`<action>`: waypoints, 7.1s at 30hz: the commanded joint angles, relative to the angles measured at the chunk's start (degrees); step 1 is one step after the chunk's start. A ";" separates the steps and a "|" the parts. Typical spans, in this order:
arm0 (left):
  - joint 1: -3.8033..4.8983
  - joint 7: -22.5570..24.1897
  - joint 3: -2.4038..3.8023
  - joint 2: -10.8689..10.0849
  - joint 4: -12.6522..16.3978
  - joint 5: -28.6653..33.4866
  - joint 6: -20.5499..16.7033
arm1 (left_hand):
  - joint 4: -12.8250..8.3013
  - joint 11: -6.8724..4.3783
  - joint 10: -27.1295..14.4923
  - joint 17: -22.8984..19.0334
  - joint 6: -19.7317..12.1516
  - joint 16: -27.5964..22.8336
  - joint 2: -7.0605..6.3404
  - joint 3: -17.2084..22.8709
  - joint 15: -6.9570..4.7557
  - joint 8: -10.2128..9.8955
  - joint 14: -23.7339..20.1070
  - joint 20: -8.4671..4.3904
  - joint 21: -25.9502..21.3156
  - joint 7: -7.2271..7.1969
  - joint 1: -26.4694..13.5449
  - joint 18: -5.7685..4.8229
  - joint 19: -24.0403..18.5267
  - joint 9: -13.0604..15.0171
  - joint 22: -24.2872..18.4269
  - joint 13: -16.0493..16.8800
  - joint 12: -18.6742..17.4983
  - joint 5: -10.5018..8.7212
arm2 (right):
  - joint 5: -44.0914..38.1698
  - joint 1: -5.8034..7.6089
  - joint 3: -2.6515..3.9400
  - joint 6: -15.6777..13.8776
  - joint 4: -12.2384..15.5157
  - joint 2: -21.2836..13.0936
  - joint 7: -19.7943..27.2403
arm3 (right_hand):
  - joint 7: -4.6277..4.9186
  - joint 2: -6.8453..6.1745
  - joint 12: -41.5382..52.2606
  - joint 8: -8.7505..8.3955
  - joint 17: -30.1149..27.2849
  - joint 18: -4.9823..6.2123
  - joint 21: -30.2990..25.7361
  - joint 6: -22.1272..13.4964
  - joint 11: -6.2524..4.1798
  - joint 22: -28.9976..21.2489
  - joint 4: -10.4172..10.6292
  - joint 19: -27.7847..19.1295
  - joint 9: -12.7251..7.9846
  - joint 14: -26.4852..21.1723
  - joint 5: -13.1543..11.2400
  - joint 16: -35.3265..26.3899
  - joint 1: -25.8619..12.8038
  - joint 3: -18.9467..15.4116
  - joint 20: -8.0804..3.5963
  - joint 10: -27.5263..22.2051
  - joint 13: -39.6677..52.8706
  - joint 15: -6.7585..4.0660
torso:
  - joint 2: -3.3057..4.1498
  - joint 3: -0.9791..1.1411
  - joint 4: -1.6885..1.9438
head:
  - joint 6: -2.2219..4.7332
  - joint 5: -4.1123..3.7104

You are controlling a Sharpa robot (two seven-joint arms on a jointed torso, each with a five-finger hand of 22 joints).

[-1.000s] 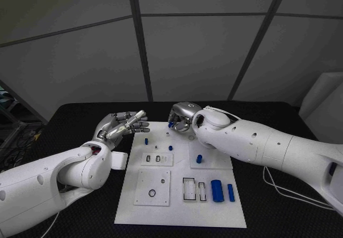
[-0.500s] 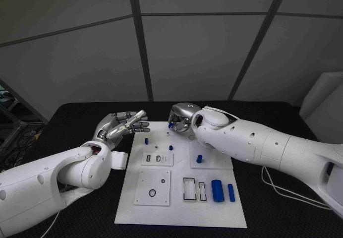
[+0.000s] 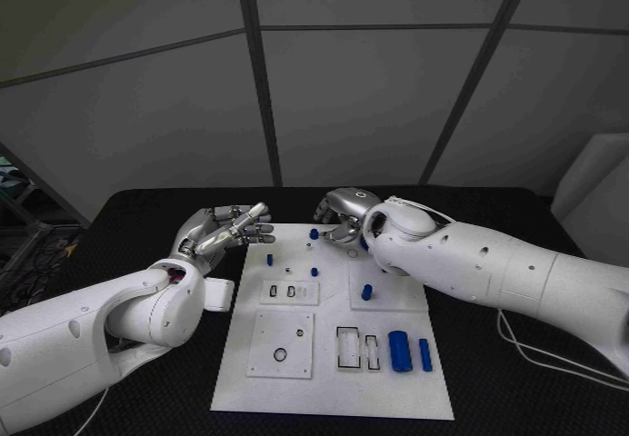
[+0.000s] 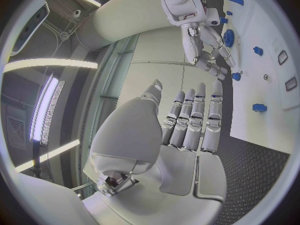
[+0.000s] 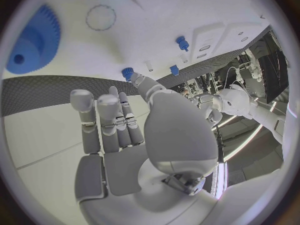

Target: Assemble the parts on the task board

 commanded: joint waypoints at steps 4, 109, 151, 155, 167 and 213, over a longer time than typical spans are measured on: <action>0.10 0.21 0.06 -0.41 -0.02 -0.40 0.91 | -0.29 0.37 0.08 0.07 0.11 -0.23 0.62 0.02 0.18 -0.30 0.17 0.10 0.32 0.41 -0.12 2.86 0.40 -0.09 0.07 -0.05 -0.32 -0.25 | 4.83 0.11 0.17 -5.01 7.71 -8.03 -0.92 | 0.00 0.03 2.40 0.84 2.06 0.39 2.16 2.61 -0.36 3.31 0.88 2.73 0.25 1.19 0.49 1.94 0.11 -1.20 -0.26 3.79 0.42 -0.58 | -0.38 0.17 -0.79 | 0.20 0.17; 0.08 0.20 0.05 0.36 -1.20 -0.41 1.73 | -0.50 0.33 0.25 0.15 0.27 -0.46 0.92 0.12 0.19 -0.42 0.14 0.10 0.33 0.33 0.00 2.85 0.35 -0.06 0.04 -0.01 -0.45 -0.23 | 2.08 -0.28 0.32 -2.09 10.75 -3.44 -5.89 | -3.14 2.50 62.22 6.10 33.12 -3.96 15.30 9.55 -4.53 26.23 12.36 16.45 0.90 5.73 3.21 23.77 10.56 -11.13 -3.22 17.29 62.89 -3.77 | -0.42 0.39 -1.22 | -0.80 0.72; 0.11 0.35 0.06 0.64 -1.52 -0.41 1.68 | -0.66 0.32 0.35 0.18 0.36 -0.60 1.02 0.16 0.20 -0.48 0.08 0.11 0.32 0.32 0.11 2.85 0.30 -0.04 0.02 0.00 -0.52 -0.24 | 0.16 -1.37 -1.29 2.00 2.51 3.98 -7.75 | -0.40 -0.32 56.81 0.06 32.46 -3.49 14.16 0.13 -1.99 24.28 15.18 14.76 -0.24 5.49 1.51 23.32 4.28 -10.59 -1.18 13.04 58.36 -1.57 | -0.46 0.54 -1.53 | -1.15 1.49; 0.11 0.32 0.06 0.63 -1.53 -0.41 1.67 | -0.66 0.32 0.35 0.18 0.36 -0.60 1.02 0.16 0.20 -0.48 0.08 0.11 0.32 0.32 0.11 2.85 0.30 -0.04 0.02 0.00 -0.52 -0.24 | 0.66 -1.37 -1.30 3.14 2.68 3.96 -7.26 | -0.31 -0.46 57.13 0.20 32.55 -3.45 14.08 0.31 -1.83 24.19 15.91 14.66 -0.08 5.49 2.17 23.35 0.92 -11.19 -0.98 13.07 58.62 -1.42 | -0.44 0.57 -1.59 | -1.12 1.50; 0.11 0.21 0.06 0.50 -1.50 -0.41 1.62 | -0.63 0.36 0.32 0.20 0.33 -0.69 1.06 0.12 0.22 -0.56 0.03 0.12 0.32 0.40 -0.01 2.84 0.26 -0.05 0.01 -0.01 -0.60 -0.25 | 2.84 -1.36 -1.30 5.41 4.07 2.80 -5.74 | -0.89 2.50 60.49 1.61 33.08 -3.52 14.24 3.70 -2.22 24.65 15.94 14.97 0.33 5.60 6.21 23.61 -8.03 -10.54 -1.09 14.74 61.79 -1.67 | -0.45 0.58 -1.58 | -1.26 1.52; 0.06 -0.08 0.05 0.34 -2.10 -0.40 1.98 | -0.65 0.40 0.28 0.22 0.30 -0.78 1.12 0.11 0.25 -0.65 0.00 0.13 0.32 0.43 -0.06 2.83 0.23 -0.06 -0.01 -0.02 -0.69 -0.24 | 22.26 -2.23 -1.37 -1.79 13.07 -24.35 9.54 | -0.79 -0.97 60.66 -0.16 31.92 -3.32 13.53 2.75 -2.37 23.81 9.81 14.23 -0.18 5.27 4.55 22.74 5.33 -10.93 -1.40 14.61 62.33 -1.90 | -0.91 0.83 -2.82 | -0.46 -0.75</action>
